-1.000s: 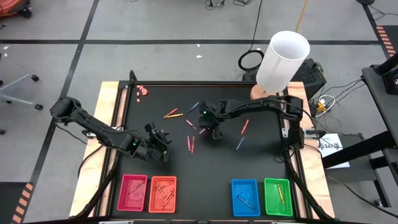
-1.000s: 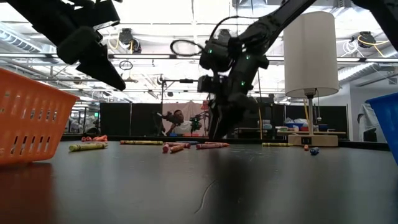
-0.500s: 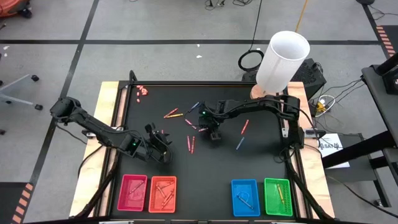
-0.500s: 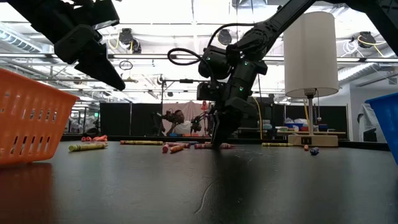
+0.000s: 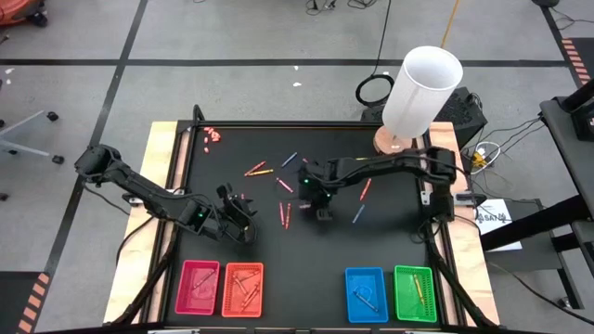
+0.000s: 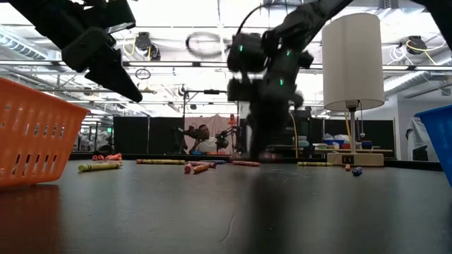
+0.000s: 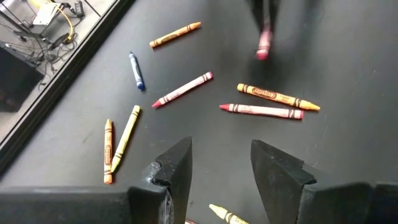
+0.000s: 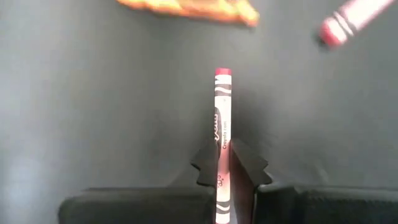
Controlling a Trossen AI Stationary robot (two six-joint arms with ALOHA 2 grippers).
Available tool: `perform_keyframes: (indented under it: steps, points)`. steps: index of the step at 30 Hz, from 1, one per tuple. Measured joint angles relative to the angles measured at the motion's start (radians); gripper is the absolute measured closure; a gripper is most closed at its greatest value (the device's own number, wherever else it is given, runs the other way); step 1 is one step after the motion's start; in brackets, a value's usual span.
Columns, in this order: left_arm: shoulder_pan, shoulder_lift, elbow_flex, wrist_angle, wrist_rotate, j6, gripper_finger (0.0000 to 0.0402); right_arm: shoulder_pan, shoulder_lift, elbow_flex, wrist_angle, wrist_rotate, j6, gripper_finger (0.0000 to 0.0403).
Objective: Sort crayons
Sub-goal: Put the red crayon into the red bin
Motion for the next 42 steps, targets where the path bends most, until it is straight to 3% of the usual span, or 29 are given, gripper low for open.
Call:
perform_keyframes:
  steps: [3,10,19,24,32,37,42]
  points:
    - [0.0,0.0,0.0,0.012,0.0,0.003,0.024,0.036,-0.043,0.002,0.007,-0.094,0.064,0.04]
    - [0.0,0.0,0.0,0.018,0.0,0.006,0.024,0.172,-0.063,0.002,0.116,-0.074,0.137,0.04]
    - [-0.001,0.0,0.0,0.056,0.0,0.027,0.024,0.316,-0.063,0.003,0.202,0.248,0.215,0.0401]
    - [-0.001,0.0,0.0,0.093,0.0,0.04,0.024,0.361,-0.065,0.004,0.194,0.491,0.214,0.0401]
    - [-0.001,0.0,0.0,0.119,0.004,0.076,0.024,0.391,-0.077,0.005,0.158,0.76,0.111,0.0398]
    - [-0.001,0.0,0.0,0.159,0.005,0.11,0.024,0.403,-0.078,0.005,0.158,0.852,0.013,0.0397]
    - [-0.001,0.0,0.0,0.166,0.006,0.115,0.024,0.405,-0.078,0.005,0.158,0.856,-0.065,0.0397]
